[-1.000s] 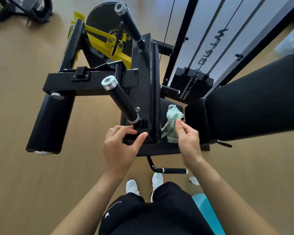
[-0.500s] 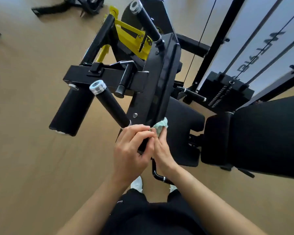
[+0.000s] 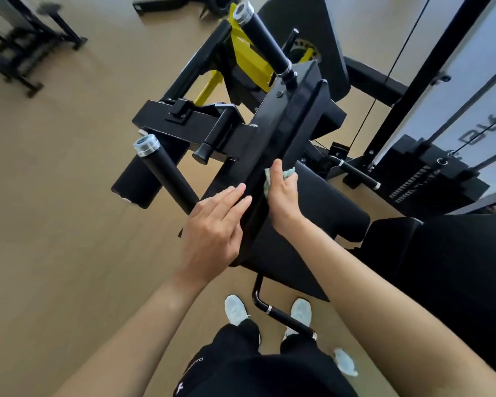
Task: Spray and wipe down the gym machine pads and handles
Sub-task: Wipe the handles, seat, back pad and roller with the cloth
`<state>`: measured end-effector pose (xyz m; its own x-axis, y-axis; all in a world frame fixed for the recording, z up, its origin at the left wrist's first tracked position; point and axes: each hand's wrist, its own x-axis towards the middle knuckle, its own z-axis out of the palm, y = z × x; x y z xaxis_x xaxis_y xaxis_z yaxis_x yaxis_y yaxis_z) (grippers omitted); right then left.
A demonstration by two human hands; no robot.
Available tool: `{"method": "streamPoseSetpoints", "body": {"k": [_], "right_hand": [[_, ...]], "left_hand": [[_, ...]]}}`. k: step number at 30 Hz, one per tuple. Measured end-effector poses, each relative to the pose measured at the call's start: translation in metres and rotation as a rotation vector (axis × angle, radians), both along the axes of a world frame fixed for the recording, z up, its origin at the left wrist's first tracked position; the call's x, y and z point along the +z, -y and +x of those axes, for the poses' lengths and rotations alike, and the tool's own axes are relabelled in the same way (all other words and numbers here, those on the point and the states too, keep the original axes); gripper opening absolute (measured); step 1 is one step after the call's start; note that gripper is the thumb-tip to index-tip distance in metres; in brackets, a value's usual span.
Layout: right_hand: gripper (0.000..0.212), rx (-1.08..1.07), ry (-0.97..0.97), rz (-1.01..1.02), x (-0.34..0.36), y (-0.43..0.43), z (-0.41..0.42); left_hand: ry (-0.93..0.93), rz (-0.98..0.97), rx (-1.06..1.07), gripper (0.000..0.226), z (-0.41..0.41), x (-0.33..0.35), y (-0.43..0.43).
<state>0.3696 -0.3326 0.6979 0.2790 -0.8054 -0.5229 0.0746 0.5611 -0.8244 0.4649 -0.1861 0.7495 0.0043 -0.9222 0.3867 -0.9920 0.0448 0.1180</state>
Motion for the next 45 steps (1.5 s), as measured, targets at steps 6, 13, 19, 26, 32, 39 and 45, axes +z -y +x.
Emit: {"method": "streamPoseSetpoints", "body": {"k": [6,13,19,26,32,39,45], "right_hand": [[0.045,-0.109,-0.042,-0.026,0.004,0.095,0.004],[0.054,-0.175,-0.06,-0.059,0.016,0.188,0.002],[0.065,-0.16,-0.111,-0.21,0.011,0.181,0.004],[0.055,-0.073,0.046,-0.337,-0.012,0.097,0.0],[0.064,0.039,0.079,-0.37,-0.02,0.005,-0.01],[0.068,0.106,0.055,-0.228,-0.012,-0.088,-0.018],[0.022,0.136,0.214,-0.074,-0.01,-0.145,-0.032]], "left_hand": [[-0.014,0.014,0.043,0.04,-0.004,0.003,0.001],[-0.02,0.041,0.092,0.034,-0.007,0.005,0.001],[-0.019,0.016,0.103,0.032,-0.008,0.002,0.002],[-0.011,-0.013,0.085,0.033,-0.007,0.0,0.003],[-0.013,-0.063,0.059,0.032,-0.004,-0.006,0.002],[-0.217,-0.459,0.191,0.03,-0.012,-0.007,-0.008],[-0.921,-0.433,0.633,0.067,-0.011,0.003,-0.005]]}}
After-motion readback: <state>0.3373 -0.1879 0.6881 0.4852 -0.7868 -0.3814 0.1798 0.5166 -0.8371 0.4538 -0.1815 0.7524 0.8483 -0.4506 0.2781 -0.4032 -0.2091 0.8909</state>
